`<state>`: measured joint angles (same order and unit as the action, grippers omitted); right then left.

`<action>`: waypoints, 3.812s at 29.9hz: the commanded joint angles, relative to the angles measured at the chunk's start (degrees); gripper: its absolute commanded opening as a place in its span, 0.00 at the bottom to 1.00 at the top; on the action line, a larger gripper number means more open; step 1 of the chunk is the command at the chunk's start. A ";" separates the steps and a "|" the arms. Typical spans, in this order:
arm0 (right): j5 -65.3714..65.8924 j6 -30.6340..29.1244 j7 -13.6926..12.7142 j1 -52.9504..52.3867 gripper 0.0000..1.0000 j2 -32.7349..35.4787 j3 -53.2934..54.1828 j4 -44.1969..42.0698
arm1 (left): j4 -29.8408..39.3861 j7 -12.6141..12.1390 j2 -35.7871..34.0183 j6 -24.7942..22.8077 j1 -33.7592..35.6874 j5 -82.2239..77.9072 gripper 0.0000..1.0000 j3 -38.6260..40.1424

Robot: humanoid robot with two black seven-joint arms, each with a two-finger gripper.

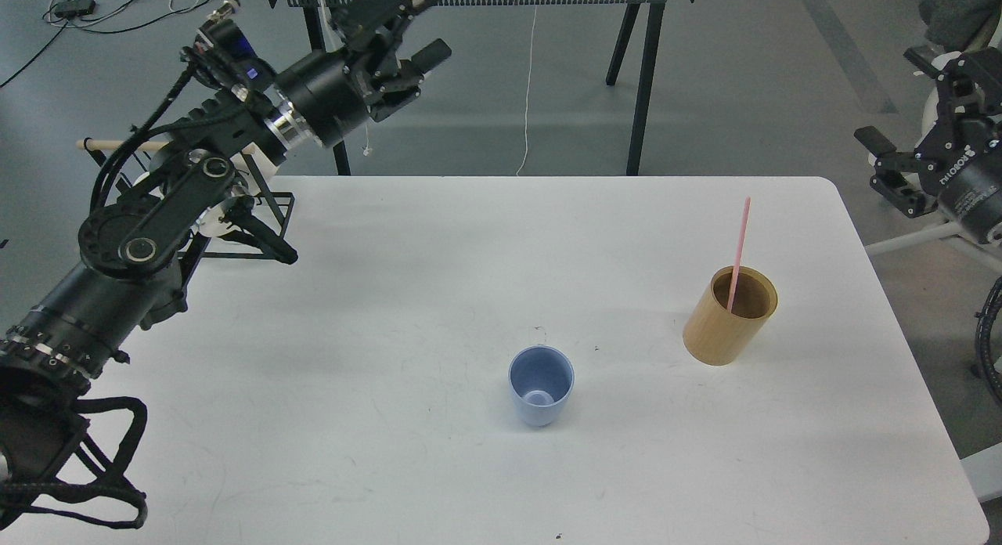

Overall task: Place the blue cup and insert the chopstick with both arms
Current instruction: 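Release the blue cup and raise the left arm back to rest, then reach the right gripper to the pink straw in the tan cup, then pull the pink straw up out of the tan cup with the right gripper, then lower the pink straw into the blue cup with the right gripper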

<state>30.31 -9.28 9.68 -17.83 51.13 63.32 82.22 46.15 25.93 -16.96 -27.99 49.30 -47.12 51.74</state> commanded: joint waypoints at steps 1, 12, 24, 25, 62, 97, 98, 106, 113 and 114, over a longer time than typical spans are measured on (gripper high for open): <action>11.14 3.47 -0.10 0.16 0.98 0.11 -1.79 1.62 | -9.30 -0.08 -1.84 -0.01 -0.17 28.68 1.00 -0.40; 47.62 10.78 -0.10 0.07 0.98 -0.15 -9.88 2.24 | -28.13 -1.84 0.61 -0.01 -0.78 51.50 1.00 -0.85; 62.85 13.15 -3.62 -3.96 0.77 -3.23 -19.27 -3.64 | -27.61 -1.93 3.16 -0.01 -2.89 52.75 1.00 -1.20; 62.85 13.15 -3.62 -4.67 0.77 -3.23 -20.85 -3.91 | -27.60 -1.93 3.25 -0.01 -2.89 52.75 1.00 -1.20; 62.41 13.50 -6.96 -13.64 0.00 -2.19 -33.35 -2.61 | -27.43 -2.02 1.05 -0.01 -1.05 52.83 1.00 -1.03; 58.63 12.62 -6.34 -21.81 0.01 -20.28 -36.07 6.46 | -24.44 -2.02 -2.55 -0.01 -0.96 52.83 1.00 -1.03; 58.63 12.62 -6.34 -21.64 0.01 -20.19 -36.16 6.46 | -24.27 -2.02 -2.81 -0.01 -0.96 52.83 1.00 -1.03; 58.81 12.54 -6.34 -17.95 0.01 -20.89 -37.48 4.97 | -23.74 -1.76 -3.17 -0.01 -0.96 52.83 1.00 -1.20; 59.51 12.54 -6.34 -16.80 0.02 -20.89 -37.65 4.71 | -23.21 -1.49 -3.25 -0.01 -1.22 52.83 1.00 -1.12; 60.03 12.54 -6.34 -16.63 0.02 -20.89 -37.83 4.44 | -22.86 -1.49 -3.25 -0.01 -1.31 52.83 1.00 -1.11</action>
<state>89.48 3.25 3.35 -34.80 30.23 25.75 87.09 22.63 24.36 -20.27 -28.00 48.19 5.72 50.49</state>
